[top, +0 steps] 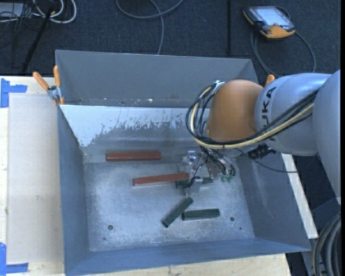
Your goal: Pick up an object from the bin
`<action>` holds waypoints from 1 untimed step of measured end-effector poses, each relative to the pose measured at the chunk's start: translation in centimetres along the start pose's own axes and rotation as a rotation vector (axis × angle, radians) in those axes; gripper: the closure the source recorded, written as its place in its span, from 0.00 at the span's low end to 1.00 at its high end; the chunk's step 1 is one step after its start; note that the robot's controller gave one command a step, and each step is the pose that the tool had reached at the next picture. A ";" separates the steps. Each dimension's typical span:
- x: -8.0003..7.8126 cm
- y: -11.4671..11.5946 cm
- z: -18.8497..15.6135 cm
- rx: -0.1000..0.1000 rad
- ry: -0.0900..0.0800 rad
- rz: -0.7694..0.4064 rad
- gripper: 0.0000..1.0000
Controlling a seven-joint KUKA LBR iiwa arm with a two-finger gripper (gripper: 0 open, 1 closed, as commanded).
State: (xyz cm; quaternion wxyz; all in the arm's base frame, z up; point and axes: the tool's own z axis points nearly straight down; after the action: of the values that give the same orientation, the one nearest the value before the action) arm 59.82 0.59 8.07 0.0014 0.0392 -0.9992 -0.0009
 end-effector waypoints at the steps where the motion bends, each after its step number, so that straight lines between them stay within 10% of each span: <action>1: 0.1 0.0 -2.1 0.000 0.005 0.001 1.00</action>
Offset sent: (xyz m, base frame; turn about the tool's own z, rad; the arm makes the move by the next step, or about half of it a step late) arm -0.0001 0.0000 0.0534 0.0000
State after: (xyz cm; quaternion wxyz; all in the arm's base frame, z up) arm 59.68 0.58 10.15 0.0038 0.0388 -0.9992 -0.0006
